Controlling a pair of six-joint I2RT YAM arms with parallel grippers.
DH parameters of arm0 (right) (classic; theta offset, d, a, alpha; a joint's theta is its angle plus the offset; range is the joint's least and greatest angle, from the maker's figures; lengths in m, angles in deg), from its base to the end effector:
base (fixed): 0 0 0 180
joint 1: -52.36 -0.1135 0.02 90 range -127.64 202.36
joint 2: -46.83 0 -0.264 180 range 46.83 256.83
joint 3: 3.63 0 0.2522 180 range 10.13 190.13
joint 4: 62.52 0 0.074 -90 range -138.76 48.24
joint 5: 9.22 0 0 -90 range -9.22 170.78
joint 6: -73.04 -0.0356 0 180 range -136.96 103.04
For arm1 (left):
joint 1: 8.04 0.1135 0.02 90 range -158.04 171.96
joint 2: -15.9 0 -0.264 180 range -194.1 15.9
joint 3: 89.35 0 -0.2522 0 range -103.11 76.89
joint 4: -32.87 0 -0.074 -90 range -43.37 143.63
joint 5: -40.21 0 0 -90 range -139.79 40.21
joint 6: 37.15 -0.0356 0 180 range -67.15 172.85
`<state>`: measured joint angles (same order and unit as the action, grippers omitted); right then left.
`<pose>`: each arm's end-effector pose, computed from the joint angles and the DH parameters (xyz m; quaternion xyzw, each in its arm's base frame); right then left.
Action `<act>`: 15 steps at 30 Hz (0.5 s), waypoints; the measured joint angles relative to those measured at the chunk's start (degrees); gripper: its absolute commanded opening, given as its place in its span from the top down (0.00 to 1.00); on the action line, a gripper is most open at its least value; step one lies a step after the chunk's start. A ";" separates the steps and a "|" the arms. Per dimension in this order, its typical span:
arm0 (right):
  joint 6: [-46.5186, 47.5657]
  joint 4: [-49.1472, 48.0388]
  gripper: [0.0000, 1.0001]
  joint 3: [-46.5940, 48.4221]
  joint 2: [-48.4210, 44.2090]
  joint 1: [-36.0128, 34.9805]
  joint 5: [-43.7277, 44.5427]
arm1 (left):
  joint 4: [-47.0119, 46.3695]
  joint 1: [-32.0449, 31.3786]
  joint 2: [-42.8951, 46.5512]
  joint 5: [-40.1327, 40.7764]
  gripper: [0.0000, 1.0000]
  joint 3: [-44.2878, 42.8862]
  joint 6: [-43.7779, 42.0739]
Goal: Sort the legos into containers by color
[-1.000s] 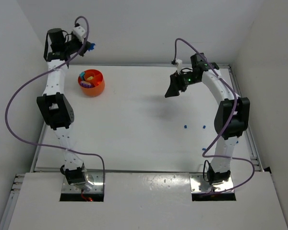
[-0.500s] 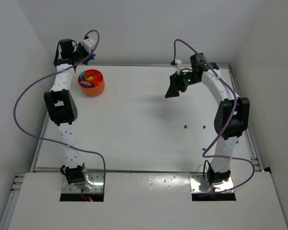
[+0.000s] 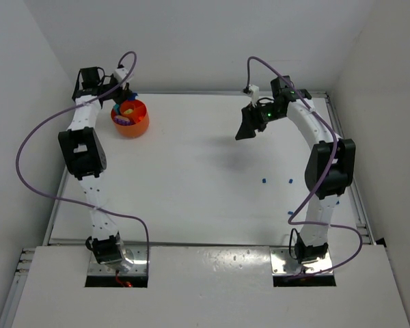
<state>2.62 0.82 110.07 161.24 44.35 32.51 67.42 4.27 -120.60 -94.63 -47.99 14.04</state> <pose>0.4162 0.0854 0.2629 -0.3012 0.8417 0.3758 0.2440 0.5401 0.0922 0.2515 0.3645 0.7464 -0.1094 0.5459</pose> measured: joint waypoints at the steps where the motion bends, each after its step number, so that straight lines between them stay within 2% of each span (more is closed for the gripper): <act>1: 0.04 0.00 0.32 0.00 0.00 0.00 0.09 | 1.01 0.15 0.00 -0.50 1.00 0.26 -0.48; 11: 0.24 0.00 0.32 0.00 0.02 0.00 0.33 | 7.15 0.44 0.02 -3.17 0.98 0.50 -4.74; 15: 0.44 0.07 0.32 0.00 0.02 0.00 0.55 | 7.96 0.52 0.02 -3.72 0.92 0.50 -6.23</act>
<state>3.05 0.89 110.07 161.26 44.35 33.06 75.38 4.80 -120.58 -98.34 -47.49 7.81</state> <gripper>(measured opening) 0.677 0.108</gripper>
